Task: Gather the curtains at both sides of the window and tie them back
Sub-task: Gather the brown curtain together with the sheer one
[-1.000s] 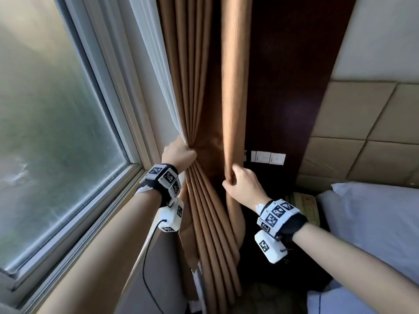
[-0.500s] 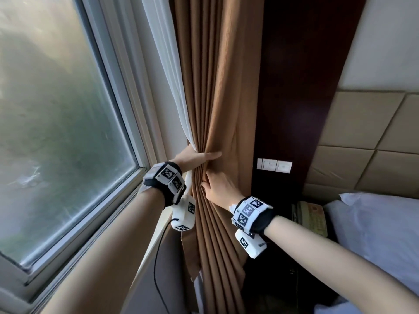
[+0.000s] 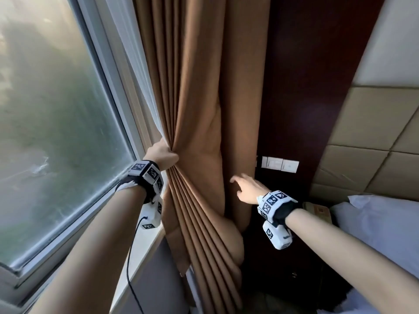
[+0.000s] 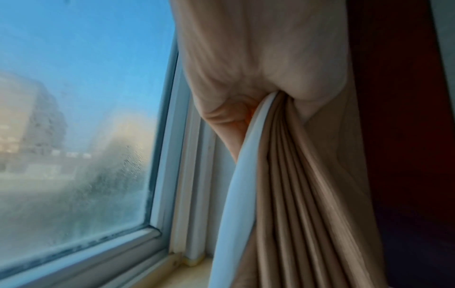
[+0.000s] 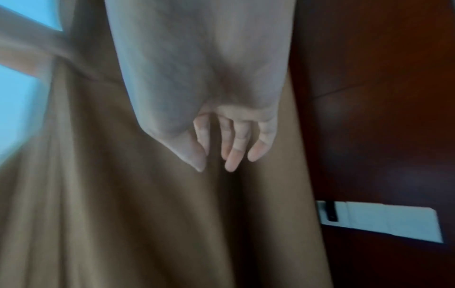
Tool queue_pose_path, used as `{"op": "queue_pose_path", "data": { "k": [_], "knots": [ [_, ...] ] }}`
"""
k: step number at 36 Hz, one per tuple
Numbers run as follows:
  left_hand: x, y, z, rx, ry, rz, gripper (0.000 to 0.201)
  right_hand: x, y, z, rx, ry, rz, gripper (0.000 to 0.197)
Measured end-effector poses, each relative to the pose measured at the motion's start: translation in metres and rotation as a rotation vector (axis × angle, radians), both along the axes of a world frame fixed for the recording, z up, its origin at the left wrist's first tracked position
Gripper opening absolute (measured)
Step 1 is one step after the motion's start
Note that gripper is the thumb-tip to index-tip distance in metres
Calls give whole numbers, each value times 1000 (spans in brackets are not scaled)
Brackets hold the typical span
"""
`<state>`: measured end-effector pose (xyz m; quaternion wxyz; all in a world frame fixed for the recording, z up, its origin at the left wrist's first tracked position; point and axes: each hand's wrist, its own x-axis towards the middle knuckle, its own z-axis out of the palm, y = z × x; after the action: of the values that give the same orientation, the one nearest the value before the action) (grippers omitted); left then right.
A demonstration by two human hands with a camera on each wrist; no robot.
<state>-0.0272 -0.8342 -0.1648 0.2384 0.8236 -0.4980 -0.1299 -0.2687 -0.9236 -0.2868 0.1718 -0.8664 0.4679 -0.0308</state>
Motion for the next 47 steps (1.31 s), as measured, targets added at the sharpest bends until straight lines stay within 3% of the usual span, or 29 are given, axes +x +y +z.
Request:
{"op": "queue_pose_path", "data": {
  "k": [6,10,13,18,23,28,30,36,40,47],
  "knots": [
    [20,-13,-3,2,4,52,54,14,-71,-1,-21,-89,-265,58],
    [32,-21,-6,9,12,59,57,36,-112,11,-53,-337,-492,104],
    [39,-24,-10,5,3,57,67,51,-142,21,35,-537,-563,136],
    [42,-27,-16,-15,-15,48,57,70,-183,27,75,-702,-636,150],
    [38,-27,-17,-4,-30,38,56,73,-196,31,108,-776,-572,134],
    [34,-29,-16,2,-7,23,59,73,-180,41,-56,-441,-554,52],
    [32,-29,-16,5,-9,23,60,72,-167,40,-106,-357,-533,37],
    [23,-27,-11,9,0,20,56,55,-119,27,-146,-400,-565,31],
    [15,-25,-9,4,13,12,66,34,-78,17,-248,-479,-557,24],
    [1,-22,-10,4,58,21,53,10,19,11,-410,-502,-463,13]
  ]
}}
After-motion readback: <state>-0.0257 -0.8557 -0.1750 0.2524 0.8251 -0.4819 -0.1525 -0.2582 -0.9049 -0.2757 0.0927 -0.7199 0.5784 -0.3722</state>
